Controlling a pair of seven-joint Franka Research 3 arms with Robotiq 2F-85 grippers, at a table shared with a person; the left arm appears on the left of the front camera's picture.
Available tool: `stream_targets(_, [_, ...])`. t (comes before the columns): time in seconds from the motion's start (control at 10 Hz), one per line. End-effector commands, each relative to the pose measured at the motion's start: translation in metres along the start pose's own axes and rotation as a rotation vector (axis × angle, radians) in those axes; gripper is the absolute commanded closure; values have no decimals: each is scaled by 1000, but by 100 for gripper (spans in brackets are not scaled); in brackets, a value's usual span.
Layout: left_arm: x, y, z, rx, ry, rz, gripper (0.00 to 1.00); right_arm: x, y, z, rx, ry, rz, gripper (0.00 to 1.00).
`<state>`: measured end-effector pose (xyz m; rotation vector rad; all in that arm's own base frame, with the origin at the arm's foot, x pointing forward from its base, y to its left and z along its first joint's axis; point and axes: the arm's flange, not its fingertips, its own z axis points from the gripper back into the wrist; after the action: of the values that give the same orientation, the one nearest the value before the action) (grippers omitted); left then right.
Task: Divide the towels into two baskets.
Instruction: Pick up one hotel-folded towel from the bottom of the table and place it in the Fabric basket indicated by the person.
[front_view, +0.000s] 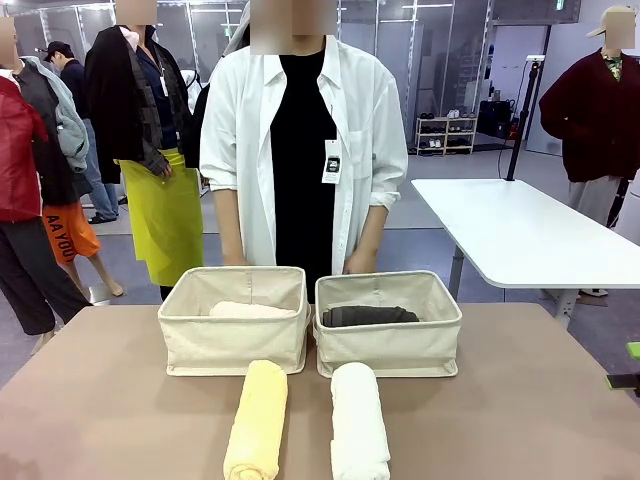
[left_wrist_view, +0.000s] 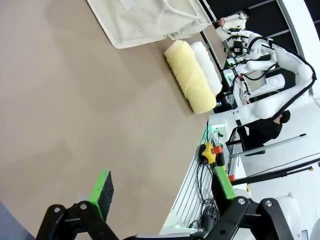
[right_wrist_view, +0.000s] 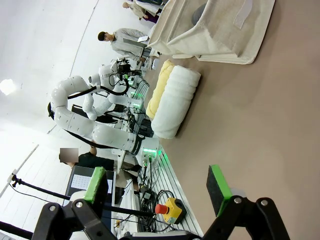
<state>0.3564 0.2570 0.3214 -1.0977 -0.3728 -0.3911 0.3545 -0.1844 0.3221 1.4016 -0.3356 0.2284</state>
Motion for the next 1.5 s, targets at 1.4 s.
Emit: stream_targets(1.4, [-4,-5,2,-3,7,-1,0,28,43,-59,-139,101,-111,0])
